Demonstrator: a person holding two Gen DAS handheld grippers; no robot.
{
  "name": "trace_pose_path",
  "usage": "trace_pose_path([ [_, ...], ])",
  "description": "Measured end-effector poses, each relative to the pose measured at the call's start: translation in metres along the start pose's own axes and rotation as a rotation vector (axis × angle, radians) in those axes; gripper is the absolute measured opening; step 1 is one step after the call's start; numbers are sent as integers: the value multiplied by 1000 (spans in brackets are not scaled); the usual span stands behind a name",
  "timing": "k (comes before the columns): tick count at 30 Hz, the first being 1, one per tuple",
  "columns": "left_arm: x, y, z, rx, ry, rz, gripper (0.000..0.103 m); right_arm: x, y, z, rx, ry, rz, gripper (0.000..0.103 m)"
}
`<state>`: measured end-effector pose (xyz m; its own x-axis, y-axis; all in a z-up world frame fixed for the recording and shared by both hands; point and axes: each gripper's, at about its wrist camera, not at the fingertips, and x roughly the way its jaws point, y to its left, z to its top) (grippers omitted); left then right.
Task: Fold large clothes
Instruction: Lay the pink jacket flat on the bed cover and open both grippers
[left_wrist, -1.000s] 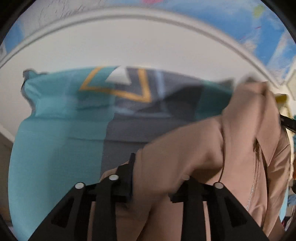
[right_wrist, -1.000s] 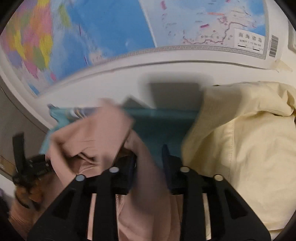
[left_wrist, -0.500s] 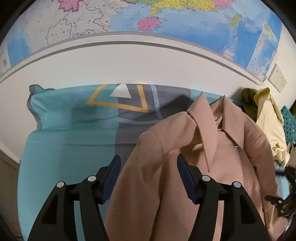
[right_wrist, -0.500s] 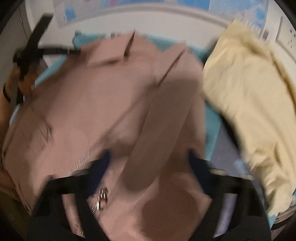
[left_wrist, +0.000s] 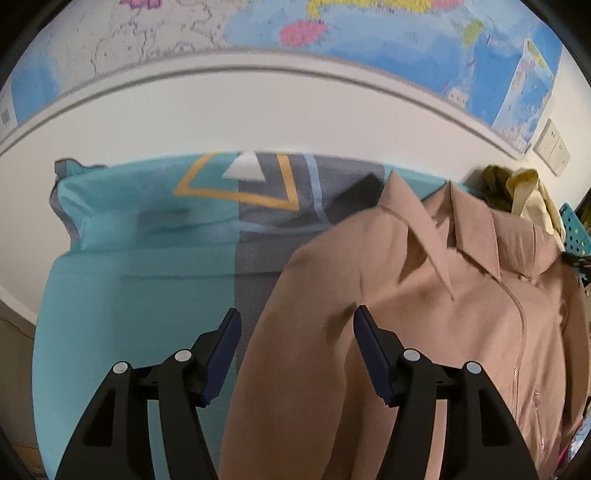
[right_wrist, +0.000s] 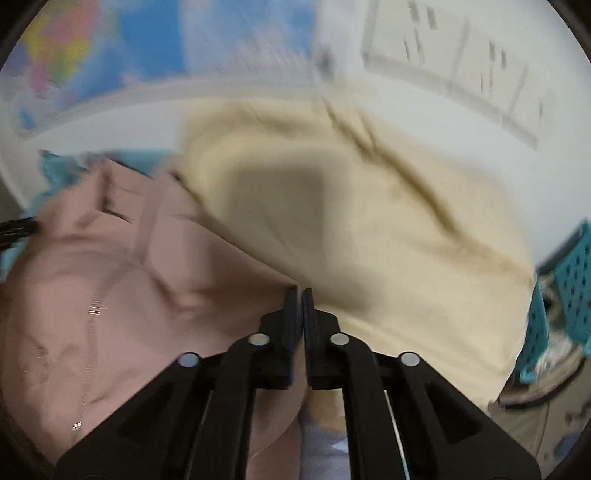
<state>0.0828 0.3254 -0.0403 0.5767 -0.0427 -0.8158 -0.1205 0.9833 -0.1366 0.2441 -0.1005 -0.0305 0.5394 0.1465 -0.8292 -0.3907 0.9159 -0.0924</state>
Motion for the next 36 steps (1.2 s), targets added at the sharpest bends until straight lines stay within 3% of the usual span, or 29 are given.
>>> trace_pose_path([
  [3,-11,14,-8,0,7,-17,61,15,-9,-23,65,21,55,13],
  [4,-16,18,-11,-1,4,-23,63,10,-11,-29,77,5,58,23],
  [5,-21,25,-13,-1,1,-28,63,-1,-14,-36,94,-27,64,46],
  [7,-33,39,-19,-1,-4,-44,67,-26,-19,-50,124,-92,114,74],
  [11,-50,56,-47,13,12,-78,67,-57,-14,-82,109,-121,185,80],
  [14,-59,45,-72,80,23,-126,71,-63,10,-105,96,-91,281,81],
  [17,-55,24,-89,166,41,-116,72,-67,25,-124,87,-58,333,84],
  [20,-41,22,-93,153,92,-122,26,-64,44,-135,60,-33,343,83],
  [21,-36,29,-87,108,105,-99,1,-61,49,-137,61,-27,354,78],
  [22,-35,39,-81,61,99,-113,2,-55,51,-137,68,-10,385,51],
  [23,-37,51,-73,8,75,-116,2,-49,50,-133,77,13,384,13],
  [24,-38,58,-67,-23,60,-100,2,-48,45,-133,82,26,355,3],
  [27,-55,82,-46,-102,-13,-44,2,-68,17,-120,97,-33,206,1],
  [28,-60,86,-39,-106,-34,6,2,-75,9,-115,101,-60,164,1],
  [29,-64,86,-35,-89,-59,84,2,-89,-5,-105,104,-107,69,1],
  [30,-66,83,-32,-53,-100,240,3,-97,-17,-100,115,-135,12,1],
  [32,-57,85,-29,-13,-82,432,23,-103,-43,-94,177,-168,-18,2],
  [33,-51,85,-31,-22,-55,442,28,-99,-51,-94,204,-159,-15,3],
  [34,-50,85,-34,-30,-50,405,28,-89,-57,-97,224,-113,-14,12],
  [35,-52,81,-40,-28,-50,361,29,-82,-55,-98,219,-73,-55,34],
  [36,-57,75,-46,-10,-58,328,30,-78,-52,-101,209,-53,-129,46],
])
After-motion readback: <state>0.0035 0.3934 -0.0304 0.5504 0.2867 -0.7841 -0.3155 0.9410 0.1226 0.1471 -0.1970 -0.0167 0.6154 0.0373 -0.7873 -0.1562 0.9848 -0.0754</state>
